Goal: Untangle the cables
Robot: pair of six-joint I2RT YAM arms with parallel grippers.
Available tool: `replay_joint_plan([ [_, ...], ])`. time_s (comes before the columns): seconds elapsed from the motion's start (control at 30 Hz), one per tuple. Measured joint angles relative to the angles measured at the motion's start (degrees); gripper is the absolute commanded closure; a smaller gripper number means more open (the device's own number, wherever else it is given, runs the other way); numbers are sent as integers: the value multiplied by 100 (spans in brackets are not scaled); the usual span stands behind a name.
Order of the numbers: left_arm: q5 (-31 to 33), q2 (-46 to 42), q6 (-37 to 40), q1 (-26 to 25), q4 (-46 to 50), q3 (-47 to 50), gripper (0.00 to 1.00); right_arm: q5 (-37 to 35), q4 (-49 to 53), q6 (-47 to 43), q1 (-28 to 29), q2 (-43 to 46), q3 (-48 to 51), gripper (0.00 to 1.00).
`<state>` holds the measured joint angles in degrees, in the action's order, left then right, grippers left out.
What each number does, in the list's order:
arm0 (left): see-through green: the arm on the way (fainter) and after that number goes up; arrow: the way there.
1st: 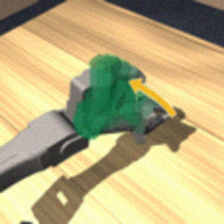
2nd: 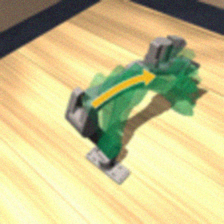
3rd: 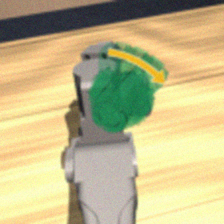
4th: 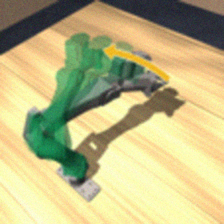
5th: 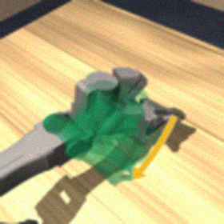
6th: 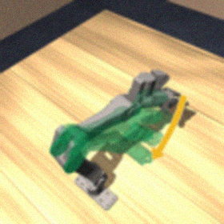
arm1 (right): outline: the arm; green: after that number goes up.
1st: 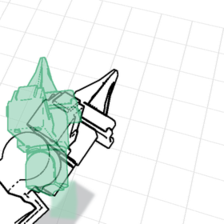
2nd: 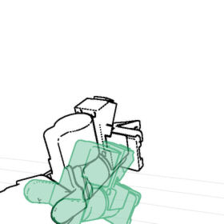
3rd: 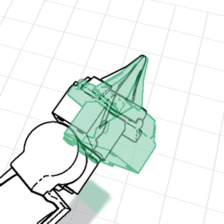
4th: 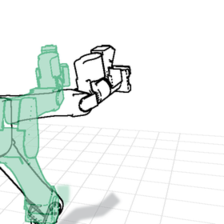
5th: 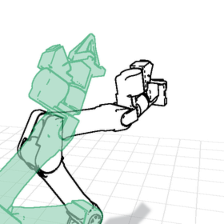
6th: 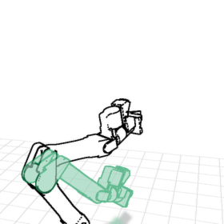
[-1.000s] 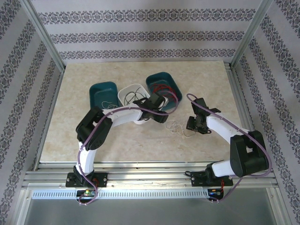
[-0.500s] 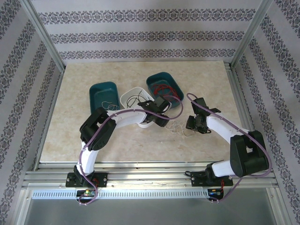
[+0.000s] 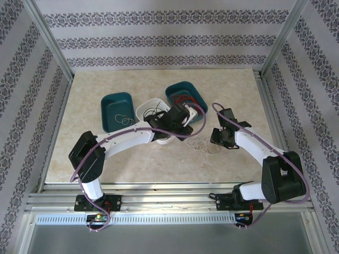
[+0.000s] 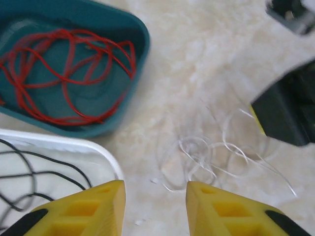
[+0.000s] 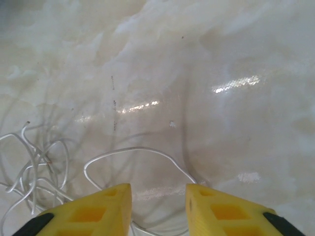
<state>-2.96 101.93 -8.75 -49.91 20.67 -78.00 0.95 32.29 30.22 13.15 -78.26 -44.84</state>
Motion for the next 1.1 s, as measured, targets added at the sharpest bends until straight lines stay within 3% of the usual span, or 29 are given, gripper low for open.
replay_joint_plan([
  [0.2,-168,472,-278,-33,-2,629,79,76,-105,184,269,-35,-7,66],
  [0.6,153,817,-219,247,-13,688,88,146,-492,686,389,-214,13,65],
  [1.1,625,975,345,796,-11,684,90,144,-1143,1147,400,-776,24,63],
])
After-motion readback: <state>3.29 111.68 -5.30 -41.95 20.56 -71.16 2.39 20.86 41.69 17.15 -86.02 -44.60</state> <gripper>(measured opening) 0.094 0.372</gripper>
